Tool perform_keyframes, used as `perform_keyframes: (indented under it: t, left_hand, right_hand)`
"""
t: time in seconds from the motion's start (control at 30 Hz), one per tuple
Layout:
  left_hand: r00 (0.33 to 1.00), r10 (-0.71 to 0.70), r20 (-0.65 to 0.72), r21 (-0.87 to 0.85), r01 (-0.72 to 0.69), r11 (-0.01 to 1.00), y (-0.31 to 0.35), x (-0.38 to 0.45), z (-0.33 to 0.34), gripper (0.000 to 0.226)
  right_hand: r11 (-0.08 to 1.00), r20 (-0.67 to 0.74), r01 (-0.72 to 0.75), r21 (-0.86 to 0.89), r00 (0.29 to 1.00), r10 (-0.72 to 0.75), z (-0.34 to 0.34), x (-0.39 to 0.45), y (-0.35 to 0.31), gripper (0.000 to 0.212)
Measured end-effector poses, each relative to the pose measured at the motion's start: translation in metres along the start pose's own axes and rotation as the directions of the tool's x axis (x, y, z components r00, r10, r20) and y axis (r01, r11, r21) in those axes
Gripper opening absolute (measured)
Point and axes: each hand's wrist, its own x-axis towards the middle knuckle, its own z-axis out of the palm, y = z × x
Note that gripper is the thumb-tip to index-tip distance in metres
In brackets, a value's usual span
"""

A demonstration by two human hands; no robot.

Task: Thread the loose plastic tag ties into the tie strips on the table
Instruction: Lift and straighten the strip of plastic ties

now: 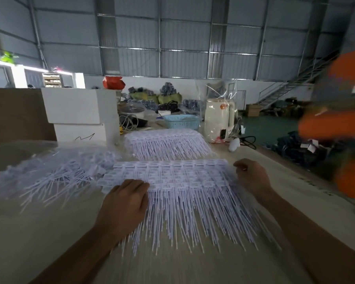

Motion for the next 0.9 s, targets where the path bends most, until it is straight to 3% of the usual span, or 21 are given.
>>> perform_keyframes:
  t: [0.07,0.13,0.2,0.23,0.43,0.63,0.7,0.8,0.9]
  left_hand:
    - [1.000,-0.017,-0.004,-0.042,0.017,0.999,-0.001,0.000,0.000,0.038]
    - [1.000,-0.027,-0.004,-0.070,0.026,0.997,-0.003,-0.002,0.000,0.030]
    - [1.000,-0.025,-0.012,-0.076,0.024,0.997,-0.003,-0.004,0.001,0.025]
    - [1.000,-0.024,-0.011,-0.077,0.023,0.997,-0.003,-0.005,0.001,0.025]
    - [1.000,0.012,-0.029,-0.049,-0.014,0.999,-0.001,-0.004,0.003,0.029]
    - [1.000,-0.011,-0.003,-0.035,0.010,0.999,-0.001,-0.004,0.005,0.035]
    - [1.000,-0.010,-0.001,-0.021,0.010,1.000,-0.001,-0.005,0.006,0.036]
    - [1.000,-0.018,-0.003,-0.007,0.018,1.000,-0.001,-0.005,0.007,0.035]
    - [0.999,-0.031,-0.013,-0.016,0.031,0.999,-0.001,-0.005,0.006,0.035]
  right_hand:
    - [0.998,-0.003,0.061,-0.034,0.998,-0.061,0.002,0.014,-0.006,0.032]
    - [0.997,0.162,0.071,-0.033,0.985,-0.065,0.011,0.026,-0.015,0.037]
    - [0.988,0.380,0.085,-0.131,0.925,-0.029,0.025,0.034,-0.021,0.039]
    - [0.980,0.399,0.110,-0.167,0.916,-0.035,0.030,0.035,-0.022,0.037]
    - [0.964,0.202,0.191,-0.183,0.967,-0.153,0.030,0.037,-0.023,0.020]
    - [0.924,0.069,0.313,-0.219,0.950,-0.305,0.014,0.040,-0.041,0.021]
    - [0.938,0.056,0.328,-0.112,0.944,-0.324,0.003,0.039,-0.054,0.019]
    - [0.948,0.115,0.243,0.207,0.956,-0.270,-0.021,0.032,-0.077,0.016]
    - [0.851,0.090,0.188,0.491,0.960,-0.264,-0.049,0.017,-0.095,0.017]
